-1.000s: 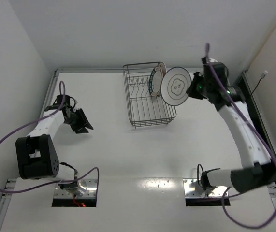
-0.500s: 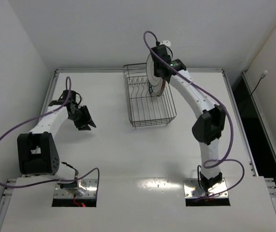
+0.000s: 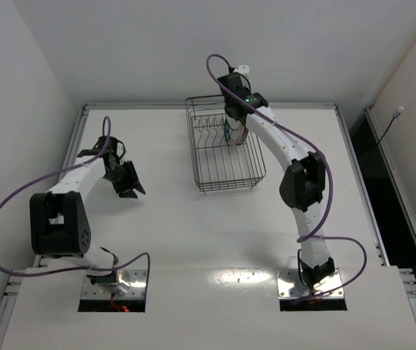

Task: Load the plates into the dish rack

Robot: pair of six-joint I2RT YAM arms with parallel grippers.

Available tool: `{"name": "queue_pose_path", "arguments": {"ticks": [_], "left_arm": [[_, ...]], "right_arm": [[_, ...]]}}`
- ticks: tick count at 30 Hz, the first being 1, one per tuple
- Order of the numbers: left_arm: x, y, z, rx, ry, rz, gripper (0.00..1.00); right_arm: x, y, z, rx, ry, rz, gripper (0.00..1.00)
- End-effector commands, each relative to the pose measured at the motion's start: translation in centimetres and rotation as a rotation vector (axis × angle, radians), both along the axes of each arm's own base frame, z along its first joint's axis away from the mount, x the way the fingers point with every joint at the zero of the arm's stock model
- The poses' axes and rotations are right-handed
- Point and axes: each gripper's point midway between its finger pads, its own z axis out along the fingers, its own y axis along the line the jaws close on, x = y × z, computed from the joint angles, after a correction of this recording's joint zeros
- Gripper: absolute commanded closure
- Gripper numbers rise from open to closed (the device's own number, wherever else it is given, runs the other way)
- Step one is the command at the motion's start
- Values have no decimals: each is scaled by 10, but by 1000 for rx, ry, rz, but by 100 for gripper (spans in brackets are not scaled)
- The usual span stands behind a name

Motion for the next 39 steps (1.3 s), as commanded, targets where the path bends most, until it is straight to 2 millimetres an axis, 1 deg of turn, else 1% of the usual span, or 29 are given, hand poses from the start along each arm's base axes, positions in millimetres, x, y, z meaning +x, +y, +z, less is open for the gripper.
{"name": "queue_pose_path", "arguments": {"ticks": [1,2,3,4,5,8,9,10,12,15,16,18,19,20,21,23,24,25,27,28,29,30,31,32,34,35,36,38,39], "left_arm": [[20,1,16,18,-58,4,69],[20,1,14,17,-49,4,69],[23,3,16,26,-59,7,69],[23,3,17,26,-59,7,69],[23,3,17,26,-59,7,69],[26,3,19,27,-68,7,69],[26,5,21,36,-77,10,69],[26,5,21,36,-77,10,69],[26,4,24,33,-84,18,69],[26,6,27,42,-95,22,69],[27,6,30,42,-107,22,69],[30,8,33,51,-128,26,69],[30,8,33,51,-128,26,69],[32,8,37,52,-146,26,69],[29,8,34,52,-137,26,69],[35,8,39,52,-171,27,69],[35,6,39,41,-169,31,69],[37,6,40,41,-178,32,69],[37,6,41,41,-188,32,69],[39,6,45,38,-207,40,69],[39,6,49,38,-219,40,69],[37,7,45,46,-210,44,69],[37,7,45,46,-210,44,69],[35,9,47,56,-210,48,69],[32,11,43,67,-200,53,69],[28,11,35,67,-168,52,69],[27,7,29,66,-149,39,69],[29,2,25,56,-141,25,69],[33,-2,27,55,-149,13,69]], "right_arm": [[10,5,-7,-6,-22,-5,100],[11,5,-13,-10,-14,-5,100],[9,6,-15,-9,-3,2,100],[9,6,-15,-9,-3,3,100],[8,11,-15,-9,-3,12,100],[2,12,-32,-10,46,21,100],[0,19,-33,3,47,32,100],[-6,16,-39,-3,71,27,100],[-14,19,-56,23,112,32,100],[-27,25,-82,86,179,26,100],[-33,32,-91,123,215,45,100],[-38,33,-101,168,250,37,100],[-41,28,-98,181,262,22,91],[-45,30,-96,204,266,22,87],[-45,27,-93,227,267,18,83],[-51,32,-86,258,275,46,66],[-52,34,-72,277,255,58,52],[-53,33,-63,281,246,60,43],[-62,28,-47,279,250,59,31],[-65,27,-21,300,204,68,28],[-72,24,-12,302,200,69,21],[-79,20,14,323,156,78,16],[-80,18,9,322,174,87,11],[-88,18,32,346,143,117,9],[-103,13,37,350,184,151,5],[-110,8,52,365,173,174,2],[-123,10,48,372,217,202,1],[-140,1,43,367,261,209,1],[-153,-4,58,377,231,216,1]]}}
